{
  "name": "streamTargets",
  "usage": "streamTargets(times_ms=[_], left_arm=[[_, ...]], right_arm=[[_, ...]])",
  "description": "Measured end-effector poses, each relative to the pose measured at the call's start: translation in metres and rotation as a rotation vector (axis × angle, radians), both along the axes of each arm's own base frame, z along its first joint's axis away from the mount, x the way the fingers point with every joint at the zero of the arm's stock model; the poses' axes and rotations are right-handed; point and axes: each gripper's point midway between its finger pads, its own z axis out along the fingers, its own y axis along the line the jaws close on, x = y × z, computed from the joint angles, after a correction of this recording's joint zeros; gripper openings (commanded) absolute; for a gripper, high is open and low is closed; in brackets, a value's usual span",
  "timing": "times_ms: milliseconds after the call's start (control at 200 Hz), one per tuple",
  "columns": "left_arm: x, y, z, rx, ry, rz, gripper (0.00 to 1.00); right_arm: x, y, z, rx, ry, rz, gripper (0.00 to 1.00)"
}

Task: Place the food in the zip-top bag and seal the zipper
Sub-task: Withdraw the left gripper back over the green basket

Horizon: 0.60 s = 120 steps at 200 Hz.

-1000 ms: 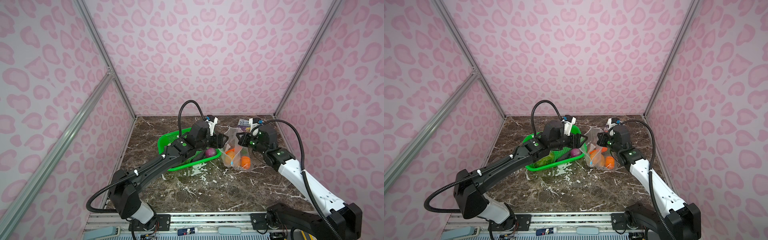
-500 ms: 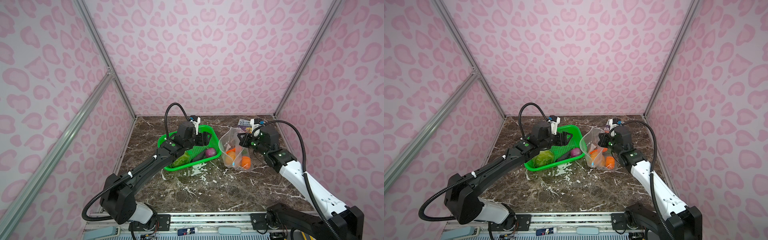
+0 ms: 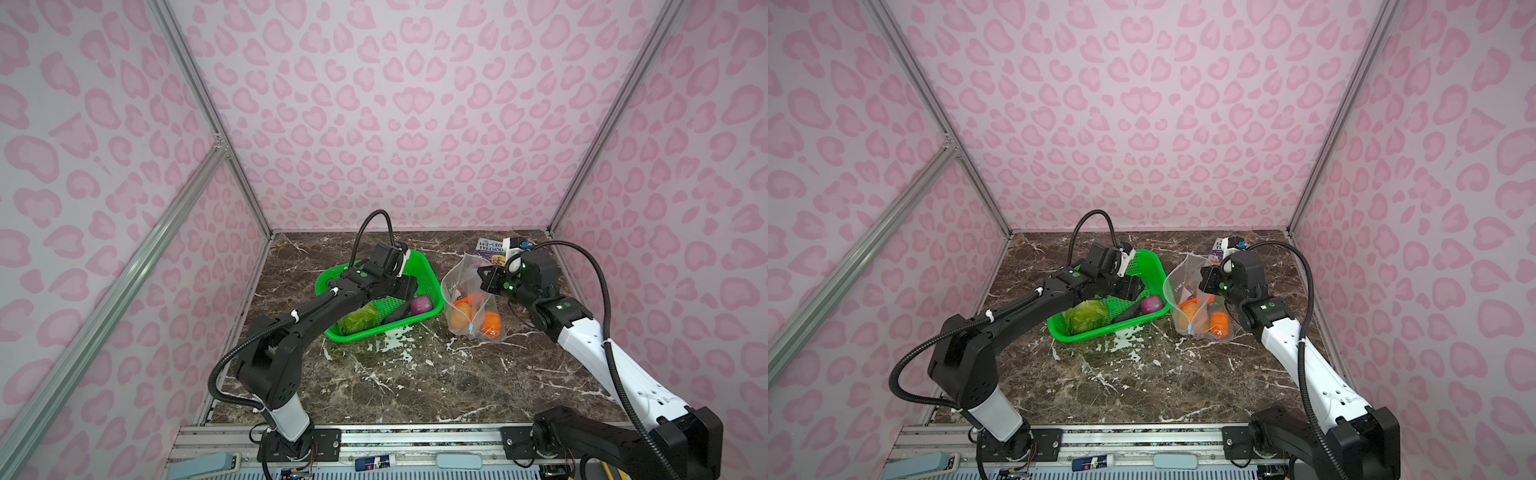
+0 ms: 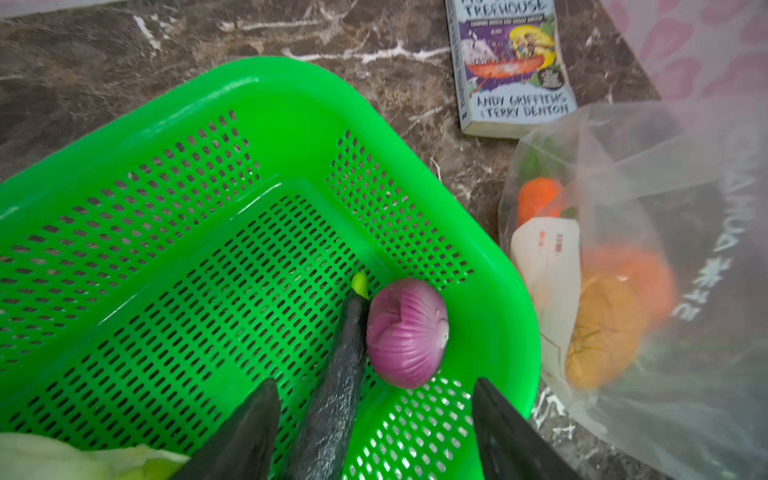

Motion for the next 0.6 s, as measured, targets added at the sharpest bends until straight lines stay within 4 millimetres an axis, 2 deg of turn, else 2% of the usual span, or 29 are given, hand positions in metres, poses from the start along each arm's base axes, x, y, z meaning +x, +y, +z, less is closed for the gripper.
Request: streamTargets(times_ms=[275, 600], left_arm=[[0.006, -0.022, -0.021, 0.038, 0.033, -0.150, 0.74], [0.009, -0.033, -0.052, 0.077, 0.100, -0.220, 0.73]], right_arm=[[-0.002, 0.000, 0.001, 0.001, -0.001, 0.002, 0.00], [-0.005, -0.007, 0.007, -0.009, -0.015, -0.013, 0.00]])
